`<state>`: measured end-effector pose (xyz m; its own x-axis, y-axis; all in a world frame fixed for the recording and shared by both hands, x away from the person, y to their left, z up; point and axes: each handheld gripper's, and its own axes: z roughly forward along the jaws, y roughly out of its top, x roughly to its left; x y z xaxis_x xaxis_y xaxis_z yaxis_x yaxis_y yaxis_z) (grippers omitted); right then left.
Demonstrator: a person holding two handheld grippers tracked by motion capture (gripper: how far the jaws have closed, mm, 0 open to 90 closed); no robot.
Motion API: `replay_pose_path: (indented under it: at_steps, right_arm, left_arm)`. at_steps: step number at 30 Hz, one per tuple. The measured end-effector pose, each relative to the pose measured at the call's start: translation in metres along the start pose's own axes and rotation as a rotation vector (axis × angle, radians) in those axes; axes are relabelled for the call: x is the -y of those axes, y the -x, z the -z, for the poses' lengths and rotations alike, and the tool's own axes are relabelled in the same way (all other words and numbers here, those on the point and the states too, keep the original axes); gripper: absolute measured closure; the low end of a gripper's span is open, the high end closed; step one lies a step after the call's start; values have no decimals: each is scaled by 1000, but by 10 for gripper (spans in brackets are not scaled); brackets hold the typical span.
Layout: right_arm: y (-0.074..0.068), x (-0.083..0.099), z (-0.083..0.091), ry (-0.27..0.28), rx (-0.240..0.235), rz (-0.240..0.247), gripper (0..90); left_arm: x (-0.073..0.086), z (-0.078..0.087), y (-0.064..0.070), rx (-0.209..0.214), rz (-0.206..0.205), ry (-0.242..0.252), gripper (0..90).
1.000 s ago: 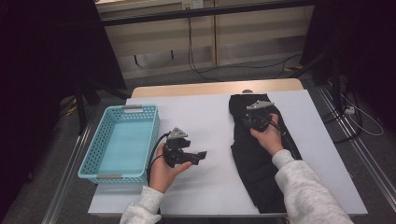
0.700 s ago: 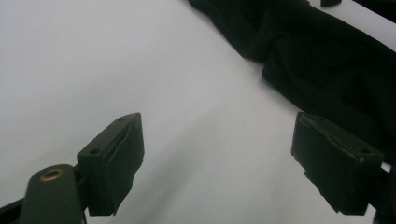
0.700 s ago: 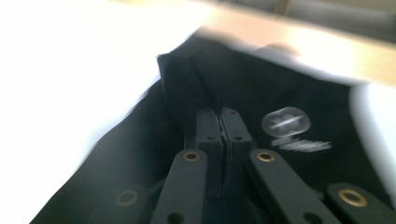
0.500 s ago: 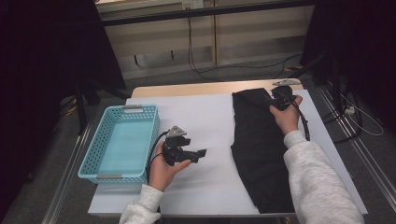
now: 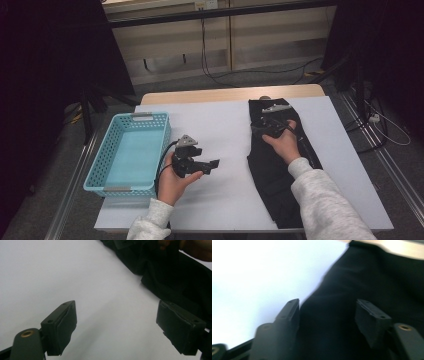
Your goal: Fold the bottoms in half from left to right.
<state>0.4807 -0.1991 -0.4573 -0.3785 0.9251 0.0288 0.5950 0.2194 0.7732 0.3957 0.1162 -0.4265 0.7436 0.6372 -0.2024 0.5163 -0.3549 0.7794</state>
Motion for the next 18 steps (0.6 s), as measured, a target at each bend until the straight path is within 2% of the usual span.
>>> replay_pose_path:
  at_steps: [1, 2, 4, 6, 7, 8, 9, 11, 13, 15, 18]
  right_arm:
    - [0, 0, 0, 0, 0, 0, 343]
    - [-8, 2, -9, -17, 21, 28, 331]
    - [-13, 4, -16, -32, 50, 70, 315]
    - [-14, 4, -16, -27, 57, 65, 331]
    - [-13, 2, -17, -28, 71, 57, 418]
    - [-13, 2, -17, -28, 71, 57, 418]
    - [-8, 2, -16, -23, 84, 43, 542]
    - [-3, 2, -14, -24, 94, 41, 643]
    - [-1, 2, -14, -23, 91, 33, 697]
    - [1, 2, -14, -20, 75, 43, 804]
    - [6, 2, -13, -9, 42, -3, 835]
  left_arm:
    - [0, 0, 0, 0, 0, 0, 165]
    - [1, -1, -1, 1, -5, -4, 164]
    - [1, -2, -1, 0, 1, -1, 164]
    - [2, -1, -2, -4, 1, 3, 164]
    - [2, 1, -2, -7, 1, 7, 164]
    - [2, 1, -2, -7, 1, 7, 164]
    - [2, 2, -2, -12, -2, 8, 164]
    - [2, 4, -2, -17, 6, 9, 164]
    - [3, 4, -3, -19, 6, 6, 164]
    - [4, 4, -3, -24, 7, 2, 164]
    - [5, 4, -4, -23, 11, -1, 164]
